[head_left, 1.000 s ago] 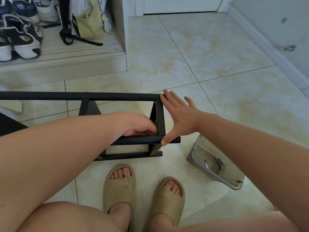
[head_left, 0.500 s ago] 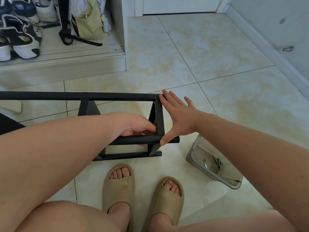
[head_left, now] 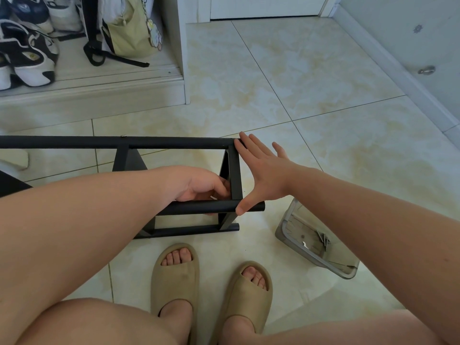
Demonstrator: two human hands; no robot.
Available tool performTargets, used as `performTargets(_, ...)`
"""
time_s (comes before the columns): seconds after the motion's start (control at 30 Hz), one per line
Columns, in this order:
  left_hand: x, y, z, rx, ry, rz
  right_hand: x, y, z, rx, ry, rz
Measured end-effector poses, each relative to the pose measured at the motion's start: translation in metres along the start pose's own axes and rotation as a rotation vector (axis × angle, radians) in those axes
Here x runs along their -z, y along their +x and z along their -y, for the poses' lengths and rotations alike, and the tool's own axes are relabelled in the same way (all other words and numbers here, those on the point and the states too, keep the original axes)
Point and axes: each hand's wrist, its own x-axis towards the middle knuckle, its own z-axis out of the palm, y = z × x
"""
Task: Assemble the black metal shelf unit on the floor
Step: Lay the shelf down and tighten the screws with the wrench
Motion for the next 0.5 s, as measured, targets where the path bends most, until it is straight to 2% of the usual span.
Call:
performTargets(0.13, -0.0025, 0.0003, -0.0007, 0.059, 0.066, -0.05, -0.0007, 0.0003, -0.0004, -0.002, 0.002, 0.001)
performTargets(0.5, -0.0038, -0.004, -0.0034, -0.053, 0.05, -0.018, 0.0, -0.0004, -0.0011, -0.002, 0.007, 0.001)
